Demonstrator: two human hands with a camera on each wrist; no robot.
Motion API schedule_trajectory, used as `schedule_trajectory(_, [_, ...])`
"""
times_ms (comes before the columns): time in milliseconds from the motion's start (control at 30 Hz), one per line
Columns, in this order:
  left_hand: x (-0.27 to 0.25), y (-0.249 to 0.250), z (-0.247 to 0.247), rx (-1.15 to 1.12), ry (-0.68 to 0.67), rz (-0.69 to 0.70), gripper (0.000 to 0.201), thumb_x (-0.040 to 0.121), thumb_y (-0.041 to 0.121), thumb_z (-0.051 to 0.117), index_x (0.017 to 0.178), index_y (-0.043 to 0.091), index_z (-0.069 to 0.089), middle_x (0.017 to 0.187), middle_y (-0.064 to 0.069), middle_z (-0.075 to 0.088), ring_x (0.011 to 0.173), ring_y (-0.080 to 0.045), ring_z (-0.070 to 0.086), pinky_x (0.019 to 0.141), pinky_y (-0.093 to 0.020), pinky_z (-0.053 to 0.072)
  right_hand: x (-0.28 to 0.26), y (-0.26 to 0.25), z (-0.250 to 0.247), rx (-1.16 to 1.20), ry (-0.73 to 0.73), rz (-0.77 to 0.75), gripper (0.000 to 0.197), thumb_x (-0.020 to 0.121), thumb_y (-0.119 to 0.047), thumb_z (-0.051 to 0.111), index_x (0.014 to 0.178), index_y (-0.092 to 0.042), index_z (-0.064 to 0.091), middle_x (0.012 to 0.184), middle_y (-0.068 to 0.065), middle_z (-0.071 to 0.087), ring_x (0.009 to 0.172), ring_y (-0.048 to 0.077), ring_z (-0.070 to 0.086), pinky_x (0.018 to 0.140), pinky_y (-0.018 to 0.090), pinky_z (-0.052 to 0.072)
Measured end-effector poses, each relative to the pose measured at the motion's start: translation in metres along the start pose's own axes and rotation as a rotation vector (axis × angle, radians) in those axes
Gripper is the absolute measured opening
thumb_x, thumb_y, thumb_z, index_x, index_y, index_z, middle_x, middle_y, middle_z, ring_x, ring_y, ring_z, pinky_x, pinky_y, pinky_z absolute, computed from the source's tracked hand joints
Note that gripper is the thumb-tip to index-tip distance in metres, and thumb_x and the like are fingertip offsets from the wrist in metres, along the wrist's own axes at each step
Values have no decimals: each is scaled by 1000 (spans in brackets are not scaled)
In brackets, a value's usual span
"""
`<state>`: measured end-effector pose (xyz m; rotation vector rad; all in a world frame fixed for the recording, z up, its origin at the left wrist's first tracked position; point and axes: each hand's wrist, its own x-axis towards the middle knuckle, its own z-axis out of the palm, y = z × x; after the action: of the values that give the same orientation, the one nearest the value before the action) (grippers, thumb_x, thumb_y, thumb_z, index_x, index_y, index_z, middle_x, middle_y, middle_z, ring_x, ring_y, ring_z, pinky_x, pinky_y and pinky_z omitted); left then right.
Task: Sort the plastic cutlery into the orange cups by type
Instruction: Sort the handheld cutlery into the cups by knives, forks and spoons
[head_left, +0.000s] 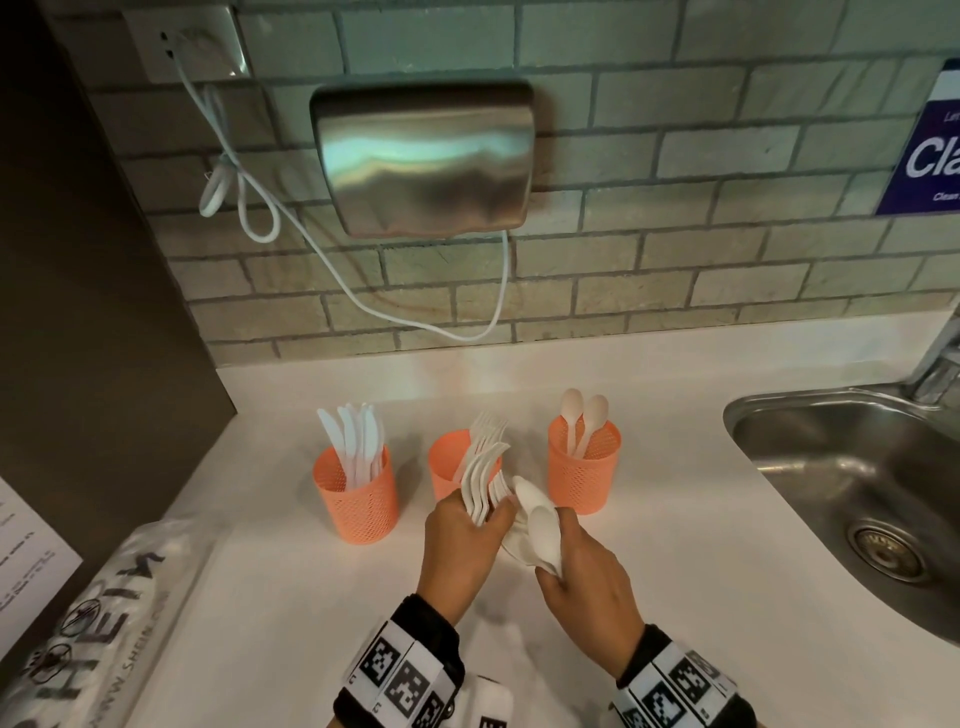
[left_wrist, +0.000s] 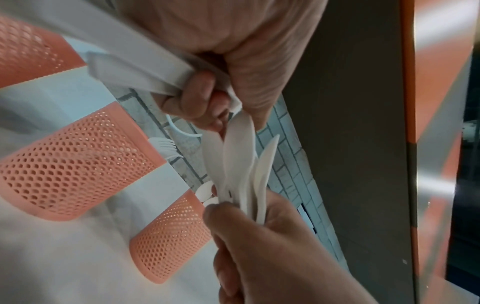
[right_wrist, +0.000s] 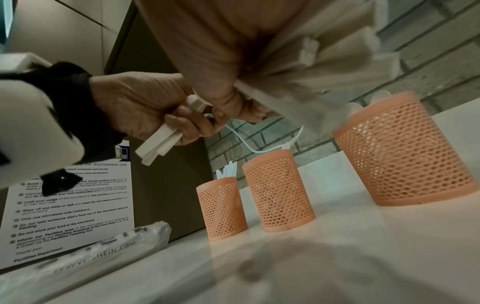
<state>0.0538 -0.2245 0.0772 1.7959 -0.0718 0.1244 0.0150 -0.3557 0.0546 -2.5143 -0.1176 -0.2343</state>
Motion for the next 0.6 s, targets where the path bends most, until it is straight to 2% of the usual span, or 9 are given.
schedule_trajectory(67, [1,0,0,36,39,1,23,78,29,66,88,8,67,82,-7,71,80,-21,67,76,-37,53,-1,-1,0,-7,-6,-5,36,82,-12,51,117,-12,41,101,5,61,83,26,59,54,25,30])
schedule_trajectory(133, [5,4,-3,-11,106,10,8,82,20,64,85,14,66,80,-3,70,77,-13,66,74,-33,55,-1,-2,-1,-9,-11,-5,35,83,-12,50,117,-12,41,101,5,61,84,27,58,55,27,29])
schedule_trajectory(200, [10,9,-8,-113,196,4,12,87,7,59,80,15,64,71,3,65,62,0,62,61,-17,50,-1,-1,-2,-12,-12,-1,34,84,-12,50,117,-11,41,100,6,60,83,29,58,51,26,26])
schedule_trajectory(267, [16,12,-13,-237,245,-49,8,89,5,56,87,1,62,59,1,54,43,-2,51,44,-14,40,-1,1,-2,-13,-14,-5,34,85,-13,49,118,-10,41,98,7,60,81,29,58,47,18,24])
schedule_trajectory(333, [15,13,-14,-331,209,-112,10,88,6,58,95,-2,59,55,-2,47,35,-2,41,36,-13,31,-1,0,-1,-7,-15,-14,34,86,-13,49,119,-10,40,98,7,60,80,29,58,47,15,24])
schedule_trajectory(367, [13,12,-12,-361,157,-135,7,87,6,60,92,1,60,54,-2,46,34,-2,38,34,-13,28,-1,-1,0,3,-15,-23,34,87,-13,49,119,-10,40,97,6,59,80,29,58,47,15,25])
schedule_trajectory(400, [9,14,-10,-391,105,-161,1,86,7,62,86,7,61,51,-1,45,34,-3,36,33,-14,25,0,-3,0,13,-16,-35,34,87,-14,49,119,-11,39,96,4,58,81,29,58,47,17,26])
schedule_trajectory(500, [2,14,-3,-460,-1,-222,11,83,9,66,79,19,64,50,1,45,37,-5,31,33,-15,21,0,-6,3,37,-36,-63,33,86,-15,49,118,-11,39,97,4,59,81,26,59,56,27,34])
schedule_trajectory(600, [3,15,-3,-453,-36,-253,10,83,9,66,79,18,63,54,-1,45,38,-6,32,34,-16,22,-2,-5,5,59,-60,-63,31,86,-15,49,115,-11,38,90,0,54,74,23,55,59,30,38])
